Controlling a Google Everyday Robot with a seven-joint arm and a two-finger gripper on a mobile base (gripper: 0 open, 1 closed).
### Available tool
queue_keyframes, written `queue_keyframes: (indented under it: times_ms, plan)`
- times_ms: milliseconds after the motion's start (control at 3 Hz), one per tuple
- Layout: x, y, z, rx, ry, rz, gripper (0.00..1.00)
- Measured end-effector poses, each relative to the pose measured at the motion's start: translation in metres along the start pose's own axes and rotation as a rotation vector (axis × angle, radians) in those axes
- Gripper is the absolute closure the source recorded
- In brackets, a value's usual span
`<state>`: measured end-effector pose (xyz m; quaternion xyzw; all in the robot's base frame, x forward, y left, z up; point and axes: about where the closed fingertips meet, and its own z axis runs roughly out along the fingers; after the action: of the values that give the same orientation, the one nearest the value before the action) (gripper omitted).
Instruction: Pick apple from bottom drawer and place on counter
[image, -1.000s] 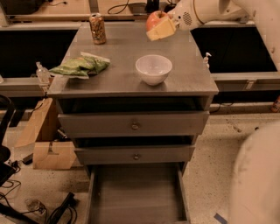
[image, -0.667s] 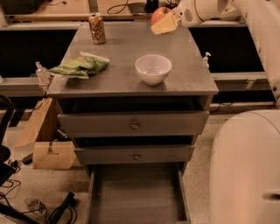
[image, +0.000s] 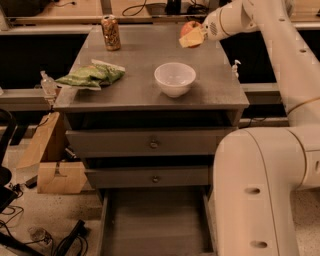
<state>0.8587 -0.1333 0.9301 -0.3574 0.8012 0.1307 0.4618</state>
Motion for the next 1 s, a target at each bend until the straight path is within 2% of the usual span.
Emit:
queue_keyframes:
  times_ms: [333, 1000]
  plan:
    - [0.028, 0.001, 0.035, -0.013, 0.08, 0.023, 1.0]
    - [0.052, 0.011, 0.071, -0.041, 0.146, 0.035, 1.0]
